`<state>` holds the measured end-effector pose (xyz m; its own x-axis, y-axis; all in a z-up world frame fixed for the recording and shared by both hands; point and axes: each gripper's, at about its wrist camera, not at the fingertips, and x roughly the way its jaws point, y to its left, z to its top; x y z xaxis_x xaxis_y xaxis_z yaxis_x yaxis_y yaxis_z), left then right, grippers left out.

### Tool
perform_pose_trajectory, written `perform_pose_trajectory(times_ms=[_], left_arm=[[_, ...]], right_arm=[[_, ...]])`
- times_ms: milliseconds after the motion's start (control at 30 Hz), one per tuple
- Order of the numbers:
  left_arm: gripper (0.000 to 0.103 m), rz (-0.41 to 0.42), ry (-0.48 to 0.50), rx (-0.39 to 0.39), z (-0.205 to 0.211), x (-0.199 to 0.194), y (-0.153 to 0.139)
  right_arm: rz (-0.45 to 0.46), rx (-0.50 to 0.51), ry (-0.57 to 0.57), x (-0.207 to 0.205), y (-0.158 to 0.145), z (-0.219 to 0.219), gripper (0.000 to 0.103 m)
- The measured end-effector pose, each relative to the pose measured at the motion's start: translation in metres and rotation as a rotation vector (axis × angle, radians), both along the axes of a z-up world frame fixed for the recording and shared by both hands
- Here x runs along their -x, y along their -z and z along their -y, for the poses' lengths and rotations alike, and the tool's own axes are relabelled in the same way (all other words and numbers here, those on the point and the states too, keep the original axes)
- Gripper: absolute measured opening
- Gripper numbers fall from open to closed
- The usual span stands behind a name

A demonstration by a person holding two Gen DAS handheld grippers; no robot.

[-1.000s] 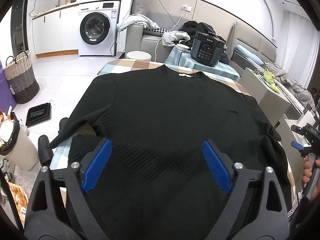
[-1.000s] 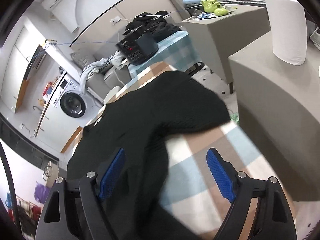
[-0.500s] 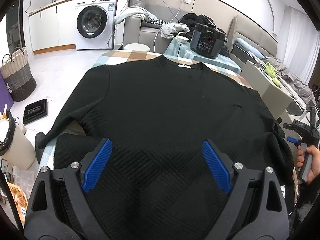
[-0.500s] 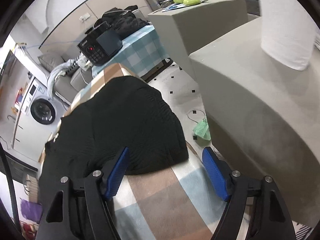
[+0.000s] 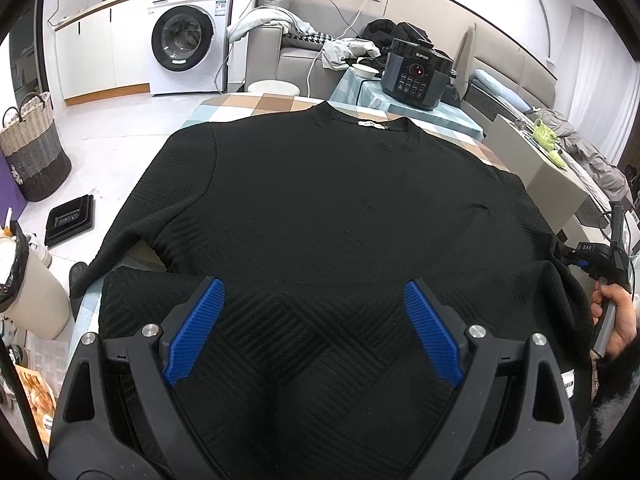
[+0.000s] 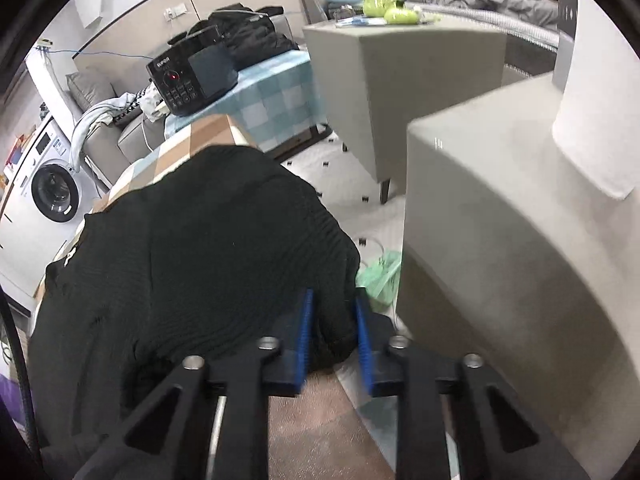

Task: Fold small clothes

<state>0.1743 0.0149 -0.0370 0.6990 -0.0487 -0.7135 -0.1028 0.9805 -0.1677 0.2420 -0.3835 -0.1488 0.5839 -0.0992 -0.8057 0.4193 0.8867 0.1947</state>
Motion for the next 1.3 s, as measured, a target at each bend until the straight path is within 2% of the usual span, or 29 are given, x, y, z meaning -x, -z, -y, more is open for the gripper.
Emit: perform_pose_trajectory(times_ms=[67, 233, 333, 433, 467, 500, 567, 633, 667, 733, 767, 800, 900, 1067, 1133, 1200, 1300], left_arm=[[0.090, 0.002, 0.001, 0.000, 0.000, 0.000, 0.000], [0.090, 0.011, -0.005, 0.011, -0.007, 0.004, 0.002], [0.090, 0.018, -0.014, 0.024, -0.012, 0.007, 0.001], [0.090, 0.021, -0.026, 0.037, -0.018, 0.010, 0.001], [0.090, 0.023, -0.028, 0.038, -0.020, 0.011, 0.001], [0.090, 0.024, -0.033, 0.040, -0.022, 0.013, 0.001], [0.090, 0.024, -0.041, 0.045, -0.026, 0.016, 0.002], [0.090, 0.023, -0.051, 0.051, -0.030, 0.020, 0.003], [0.090, 0.023, -0.053, 0.055, -0.032, 0.021, 0.003], [0.090, 0.022, -0.059, 0.055, -0.036, 0.025, 0.003], [0.090, 0.024, -0.061, 0.054, -0.037, 0.027, 0.003], [0.090, 0.025, -0.063, 0.056, -0.039, 0.028, 0.003], [0.091, 0.030, -0.069, 0.054, -0.044, 0.034, 0.002], [0.091, 0.029, -0.083, 0.064, -0.047, 0.036, -0.001], [0.091, 0.027, -0.080, 0.061, -0.046, 0.035, 0.000], [0.091, 0.021, -0.076, 0.059, -0.044, 0.032, 0.001], [0.091, 0.019, -0.065, 0.059, -0.037, 0.028, 0.000]], right_arm=[[0.034, 0.002, 0.014, 0.002, -0.010, 0.001, 0.014], [0.207, -0.049, 0.039, 0.009, -0.048, 0.002, 0.013], [0.313, -0.067, 0.012, 0.005, -0.076, -0.010, 0.013], [0.423, -0.073, -0.097, -0.006, -0.106, -0.047, 0.011], [0.465, -0.078, -0.237, -0.017, -0.121, -0.086, 0.011], [0.465, -0.078, -0.237, -0.017, -0.121, -0.086, 0.011], [0.432, -0.076, -0.430, -0.027, -0.127, -0.135, 0.010], [0.358, -0.061, -0.592, -0.033, -0.119, -0.181, 0.012], [0.316, -0.065, -0.654, -0.035, -0.113, -0.197, 0.022], [0.220, -0.062, -0.728, -0.036, -0.098, -0.218, 0.035], [0.221, -0.055, -0.729, -0.033, -0.095, -0.218, 0.042], [0.230, -0.041, -0.715, -0.024, -0.092, -0.213, 0.044], [0.193, -0.033, -0.632, -0.016, -0.087, -0.190, 0.044], [0.080, -0.032, -0.448, -0.007, -0.072, -0.130, 0.044], [0.048, 0.013, -0.458, -0.006, -0.070, -0.124, 0.044], [0.043, 0.047, -0.516, -0.006, -0.073, -0.138, 0.044], [0.041, 0.082, -0.572, -0.015, -0.069, -0.166, 0.054]])
